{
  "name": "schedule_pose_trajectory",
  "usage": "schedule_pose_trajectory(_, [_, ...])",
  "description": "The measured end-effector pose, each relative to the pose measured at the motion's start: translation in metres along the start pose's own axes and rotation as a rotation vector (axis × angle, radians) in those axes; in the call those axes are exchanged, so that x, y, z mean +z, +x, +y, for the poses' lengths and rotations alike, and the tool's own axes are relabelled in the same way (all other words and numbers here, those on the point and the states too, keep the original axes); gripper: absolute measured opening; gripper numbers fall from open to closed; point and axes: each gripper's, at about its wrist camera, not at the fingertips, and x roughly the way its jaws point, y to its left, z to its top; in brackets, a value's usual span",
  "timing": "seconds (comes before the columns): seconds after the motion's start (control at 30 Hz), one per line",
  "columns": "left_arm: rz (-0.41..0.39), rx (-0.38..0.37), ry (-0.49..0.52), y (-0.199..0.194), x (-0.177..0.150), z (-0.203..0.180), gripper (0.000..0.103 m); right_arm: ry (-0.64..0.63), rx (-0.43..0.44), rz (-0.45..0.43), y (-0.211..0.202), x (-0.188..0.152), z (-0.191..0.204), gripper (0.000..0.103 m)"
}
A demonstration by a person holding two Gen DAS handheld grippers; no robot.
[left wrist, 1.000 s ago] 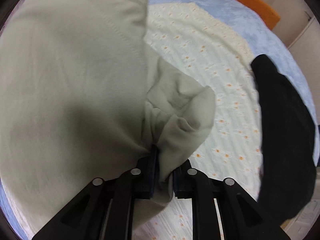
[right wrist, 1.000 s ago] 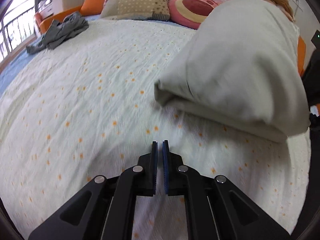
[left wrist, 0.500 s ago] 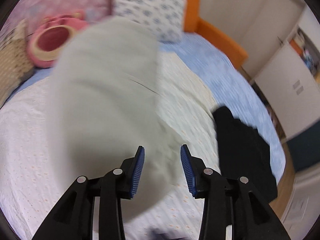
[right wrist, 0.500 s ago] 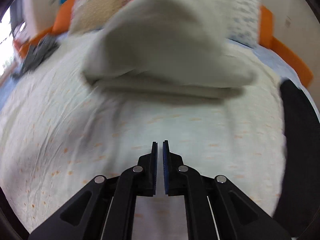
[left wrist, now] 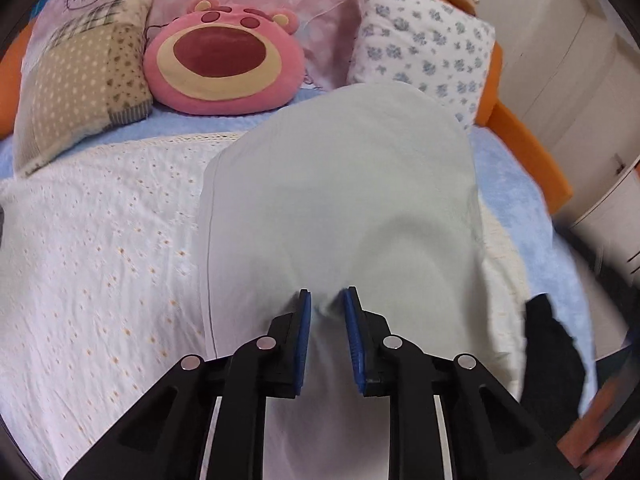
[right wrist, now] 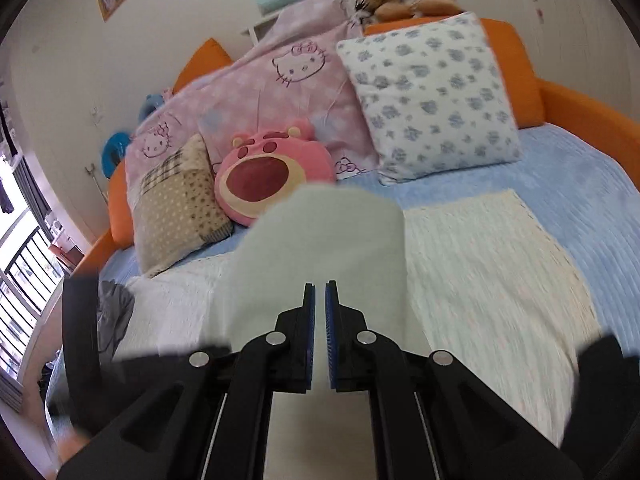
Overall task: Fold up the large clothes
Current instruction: 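Release the folded coat and open both tools above it, then grasp the folded coat bundle edge with the left tool while the right tool grasps it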
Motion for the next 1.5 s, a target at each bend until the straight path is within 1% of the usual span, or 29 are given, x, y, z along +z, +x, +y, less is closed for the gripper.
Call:
schedule_pose_trajectory(0.03, [0.006, -0.001, -0.003, 0.010, -0.001, 0.002, 0.023, -0.002, 0.017, 0.025, 0.015, 0.008, 0.003, 0.007])
schedule_pose_trajectory(0.07, [0.010, -0.009, -0.004, 0.016, -0.001, 0.006, 0.024, -0.007, 0.013, 0.048, 0.029, 0.015, 0.007, 0.007])
schedule_pose_trajectory(0.13, [0.005, -0.023, 0.014, 0.019, -0.010, 0.008, 0.023, -0.035, -0.047, 0.129, 0.070, 0.023, 0.015, 0.007])
schedule_pose_trajectory(0.17, [0.001, -0.026, 0.028, 0.021, -0.013, 0.008, 0.023, -0.049, -0.088, 0.192, 0.096, 0.023, 0.018, 0.007])
schedule_pose_trajectory(0.2, [-0.005, -0.031, 0.044, 0.022, -0.014, 0.008, 0.023, -0.058, -0.113, 0.238, 0.115, 0.017, 0.020, 0.007])
schedule_pose_trajectory(0.23, [-0.004, -0.036, 0.048, 0.026, -0.016, 0.008, 0.023, -0.057, -0.133, 0.307, 0.137, 0.008, 0.020, 0.007])
schedule_pose_trajectory(0.27, [0.002, -0.040, 0.046, 0.030, -0.016, 0.009, 0.023, -0.048, -0.148, 0.364, 0.157, -0.006, 0.019, 0.007])
schedule_pose_trajectory(0.33, [0.022, -0.030, 0.059, 0.042, -0.020, 0.010, 0.023, -0.020, -0.164, 0.452, 0.188, -0.034, 0.012, 0.007])
schedule_pose_trajectory(0.37, [0.028, -0.020, 0.071, 0.048, -0.023, 0.010, 0.023, 0.000, -0.166, 0.477, 0.199, -0.047, 0.006, 0.007])
schedule_pose_trajectory(0.4, [0.025, -0.009, 0.093, 0.055, -0.028, 0.009, 0.023, 0.026, -0.159, 0.464, 0.208, -0.057, 0.001, 0.005])
schedule_pose_trajectory(0.47, [-0.009, 0.012, 0.118, 0.062, -0.035, 0.007, 0.023, 0.028, -0.170, 0.406, 0.208, -0.064, 0.003, 0.005])
schedule_pose_trajectory(0.53, [-0.029, 0.005, 0.098, 0.067, -0.039, 0.009, 0.023, -0.043, -0.234, 0.341, 0.208, -0.074, 0.016, 0.005])
schedule_pose_trajectory(0.63, [-0.048, 0.006, 0.088, 0.070, -0.043, 0.012, 0.023, -0.112, -0.303, 0.254, 0.210, -0.082, 0.029, 0.005])
schedule_pose_trajectory(0.73, [-0.058, 0.013, 0.106, 0.069, -0.046, 0.011, 0.023, -0.140, -0.320, 0.205, 0.205, -0.086, 0.034, 0.005])
schedule_pose_trajectory(0.8, [-0.061, 0.027, 0.132, 0.066, -0.046, 0.007, 0.023, -0.135, -0.307, 0.215, 0.202, -0.078, 0.030, 0.005])
schedule_pose_trajectory(0.87, [-0.045, 0.030, 0.146, 0.058, -0.044, 0.003, 0.023, -0.110, -0.277, 0.232, 0.187, -0.074, 0.028, 0.006])
schedule_pose_trajectory(0.9, [-0.025, -0.003, 0.121, 0.048, -0.041, 0.007, 0.022, -0.103, -0.245, 0.233, 0.172, -0.072, 0.029, 0.007])
schedule_pose_trajectory(0.97, [-0.011, -0.085, 0.068, 0.025, -0.040, 0.013, 0.027, -0.134, -0.197, 0.239, 0.137, -0.069, 0.032, 0.007])
schedule_pose_trajectory(1.0, [-0.008, -0.125, 0.060, 0.014, -0.043, 0.014, 0.034, -0.148, -0.177, 0.247, 0.123, -0.069, 0.034, 0.007])
schedule_pose_trajectory(1.03, [0.001, -0.163, 0.065, 0.002, -0.046, 0.013, 0.039, -0.158, -0.150, 0.260, 0.110, -0.072, 0.036, 0.007])
schedule_pose_trajectory(1.07, [0.011, -0.180, 0.088, -0.008, -0.053, 0.009, 0.040, -0.168, -0.121, 0.285, 0.093, -0.077, 0.038, 0.007])
schedule_pose_trajectory(1.1, [0.020, -0.178, 0.117, -0.016, -0.061, 0.005, 0.040, -0.170, -0.101, 0.299, 0.084, -0.081, 0.039, 0.007])
schedule_pose_trajectory(1.17, [0.033, -0.146, 0.146, -0.021, -0.074, -0.002, 0.040, -0.170, -0.055, 0.333, 0.067, -0.095, 0.043, 0.007])
schedule_pose_trajectory(1.23, [0.027, -0.116, 0.150, -0.022, -0.082, -0.004, 0.040, -0.184, -0.047, 0.354, 0.059, -0.110, 0.049, 0.007])
schedule_pose_trajectory(1.3, [0.044, -0.116, 0.125, -0.016, -0.083, -0.003, 0.040, -0.204, -0.064, 0.373, 0.058, -0.125, 0.053, 0.007])
schedule_pose_trajectory(1.37, [0.071, -0.116, 0.122, -0.006, -0.084, -0.004, 0.040, -0.229, -0.095, 0.407, 0.067, -0.141, 0.055, 0.007])
schedule_pose_trajectory(1.43, [0.090, -0.128, 0.109, 0.005, -0.086, -0.005, 0.040, -0.202, -0.113, 0.418, 0.081, -0.154, 0.048, 0.007])
schedule_pose_trajectory(1.5, [0.100, -0.152, 0.075, 0.015, -0.087, -0.002, 0.040, -0.185, -0.129, 0.419, 0.094, -0.163, 0.044, 0.005])
